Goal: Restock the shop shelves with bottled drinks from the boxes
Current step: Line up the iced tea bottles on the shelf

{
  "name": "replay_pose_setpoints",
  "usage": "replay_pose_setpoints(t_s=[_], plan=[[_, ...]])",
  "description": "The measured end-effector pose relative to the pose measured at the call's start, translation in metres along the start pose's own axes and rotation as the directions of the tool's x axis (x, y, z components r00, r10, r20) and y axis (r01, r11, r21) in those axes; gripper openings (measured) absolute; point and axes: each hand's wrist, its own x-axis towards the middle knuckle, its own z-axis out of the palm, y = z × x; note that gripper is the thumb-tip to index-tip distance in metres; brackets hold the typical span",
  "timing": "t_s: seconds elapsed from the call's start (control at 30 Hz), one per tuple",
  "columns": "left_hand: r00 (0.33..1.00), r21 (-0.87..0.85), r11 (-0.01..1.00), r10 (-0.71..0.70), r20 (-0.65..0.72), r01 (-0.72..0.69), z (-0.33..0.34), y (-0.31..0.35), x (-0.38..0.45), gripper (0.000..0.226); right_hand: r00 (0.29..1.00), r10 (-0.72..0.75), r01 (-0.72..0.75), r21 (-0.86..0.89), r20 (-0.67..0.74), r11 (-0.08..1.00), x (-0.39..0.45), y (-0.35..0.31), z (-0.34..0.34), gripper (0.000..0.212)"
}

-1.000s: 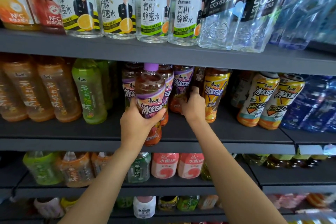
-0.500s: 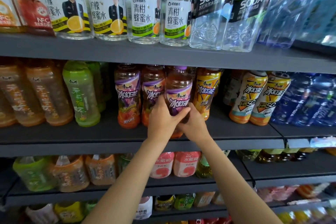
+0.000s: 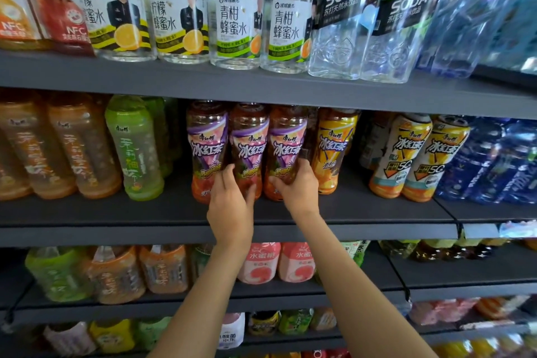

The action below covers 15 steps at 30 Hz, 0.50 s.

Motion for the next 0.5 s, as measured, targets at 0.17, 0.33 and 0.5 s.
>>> replay_pose_setpoints(t_s=[0.17, 0.33, 0.5], plan=[[1.000, -0.003, 1.000, 0.014, 0.026, -0.014, 0.005, -0.007, 0.004, 0.051, 0.998, 0.002, -0.001, 0.018, -0.055, 1.000, -0.003, 0.004, 0.007, 0.064], [0.994, -0.077, 0.991, 0.105, -0.041, -0.108, -0.008, -0.017, 0.003, 0.042, 0.996, 0.058, -0.054, 0.060, -0.063, 0.997, -0.009, 0.009, 0.009, 0.068], [0.986, -0.065, 0.994, -0.099, -0.136, 0.090, -0.024, -0.038, 0.018, 0.051, 0.992, 0.008, -0.006, 0.017, -0.129, 1.000, -0.027, -0.002, 0.017, 0.083]])
